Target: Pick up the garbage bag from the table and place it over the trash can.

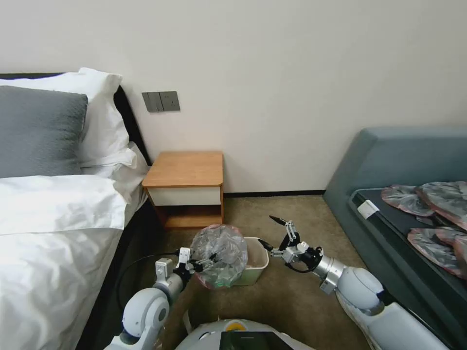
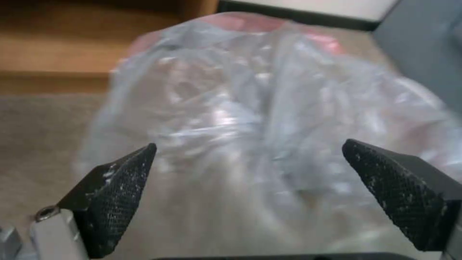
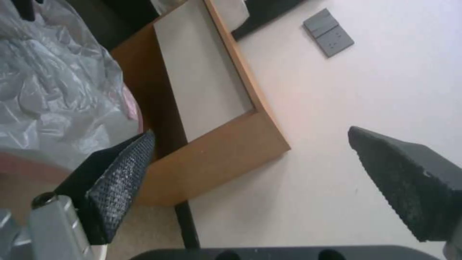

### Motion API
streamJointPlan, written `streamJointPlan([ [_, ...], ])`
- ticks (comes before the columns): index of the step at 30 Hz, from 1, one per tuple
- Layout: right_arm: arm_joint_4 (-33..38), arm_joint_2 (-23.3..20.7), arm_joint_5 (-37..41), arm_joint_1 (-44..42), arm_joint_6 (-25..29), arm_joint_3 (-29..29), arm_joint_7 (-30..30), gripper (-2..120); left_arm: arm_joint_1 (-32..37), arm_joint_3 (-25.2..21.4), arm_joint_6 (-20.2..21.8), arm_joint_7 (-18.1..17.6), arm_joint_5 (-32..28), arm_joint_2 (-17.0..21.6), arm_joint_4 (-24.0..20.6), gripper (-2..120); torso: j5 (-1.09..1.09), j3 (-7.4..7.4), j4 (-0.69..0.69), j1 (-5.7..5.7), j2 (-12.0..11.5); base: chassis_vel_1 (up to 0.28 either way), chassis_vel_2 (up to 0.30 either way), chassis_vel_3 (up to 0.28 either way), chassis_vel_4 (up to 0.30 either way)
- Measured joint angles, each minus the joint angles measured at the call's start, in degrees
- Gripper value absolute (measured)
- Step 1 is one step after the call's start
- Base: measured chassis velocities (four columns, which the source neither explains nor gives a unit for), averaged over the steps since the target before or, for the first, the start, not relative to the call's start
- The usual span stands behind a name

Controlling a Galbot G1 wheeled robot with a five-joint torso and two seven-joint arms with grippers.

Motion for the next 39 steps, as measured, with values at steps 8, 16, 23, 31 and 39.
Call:
streamJointPlan([
  [8, 0.0, 0.1, 0.0, 0.1, 0.1, -0.1, 0.0, 100, 0.3, 0.0, 1.3, -1.2, -6.1, -1.3, -1.8, 99, 0.01, 0.00, 0.00, 0.00, 0.0, 0.000, 0.000, 0.000, 0.000],
  [16, 0.7, 0.1, 0.0, 0.4, -0.1, -0.4, 0.0, 100, 0.2, 0.5, 1.6, -1.7, -6.5, -2.6, -1.3, 99, 0.00, 0.00, 0.00, 0.00, 0.0, 0.000, 0.000, 0.000, 0.000],
  [23, 0.4, 0.2, 0.0, 0.4, -0.1, -0.5, 0.0, 100, 0.2, 1.0, 1.7, -2.0, -8.6, -3.4, -1.3, 99, 0.00, 0.00, 0.00, 0.00, 0.0, 0.000, 0.000, 0.000, 0.000],
  [31, 0.1, 0.5, -0.3, 0.6, 0.0, -0.9, -0.1, 100, -0.6, -1.0, 0.6, -3.4, -5.1, -3.1, -1.7, 100, 0.00, 0.00, 0.00, 0.00, 0.0, 0.000, 0.000, 0.000, 0.000],
  [39, -0.1, 0.9, -0.6, 0.3, 0.1, -1.1, -0.2, 100, -2.7, -1.2, 1.5, -3.6, 3.0, -3.2, 4.1, 98, -0.01, 0.00, 0.00, 0.00, 0.0, 0.000, 0.000, 0.000, 0.000],
])
